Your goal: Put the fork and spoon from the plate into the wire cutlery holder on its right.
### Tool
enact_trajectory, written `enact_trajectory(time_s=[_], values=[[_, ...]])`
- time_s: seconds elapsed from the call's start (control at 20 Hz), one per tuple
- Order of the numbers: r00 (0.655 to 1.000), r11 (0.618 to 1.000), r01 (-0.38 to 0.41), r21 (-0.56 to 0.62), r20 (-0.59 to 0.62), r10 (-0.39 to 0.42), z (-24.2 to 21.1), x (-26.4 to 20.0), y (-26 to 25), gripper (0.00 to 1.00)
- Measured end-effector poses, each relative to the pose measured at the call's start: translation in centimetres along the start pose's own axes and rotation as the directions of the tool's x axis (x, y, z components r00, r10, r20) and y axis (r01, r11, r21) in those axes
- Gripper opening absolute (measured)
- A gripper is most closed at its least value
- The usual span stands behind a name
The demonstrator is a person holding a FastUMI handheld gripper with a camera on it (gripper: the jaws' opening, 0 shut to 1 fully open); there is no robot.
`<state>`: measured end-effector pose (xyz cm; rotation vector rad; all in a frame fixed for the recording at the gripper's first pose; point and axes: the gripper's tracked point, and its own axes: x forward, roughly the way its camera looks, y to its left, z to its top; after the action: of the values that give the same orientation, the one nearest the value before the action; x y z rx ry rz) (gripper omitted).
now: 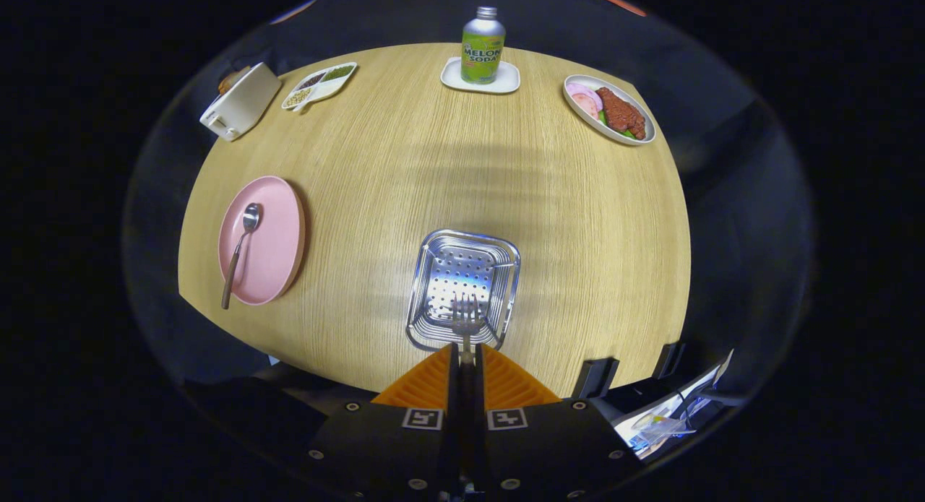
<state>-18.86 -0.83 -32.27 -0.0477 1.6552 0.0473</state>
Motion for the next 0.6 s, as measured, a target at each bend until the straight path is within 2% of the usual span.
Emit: enact_trajectory(time_s=[0.35,0.45,0.6], values=[[0.981,0.997,-0.053,0.062,0.189,0.04,3.2,-1.6,1.6,0.09],[0.967,0.998,-0.047,0.051,0.254,0.032,3.9,-2.3,2.2,0.09],[0.921,0.995,-0.057,0.084,0.39,0.02,5.7,-3.9,3.5,0.09]])
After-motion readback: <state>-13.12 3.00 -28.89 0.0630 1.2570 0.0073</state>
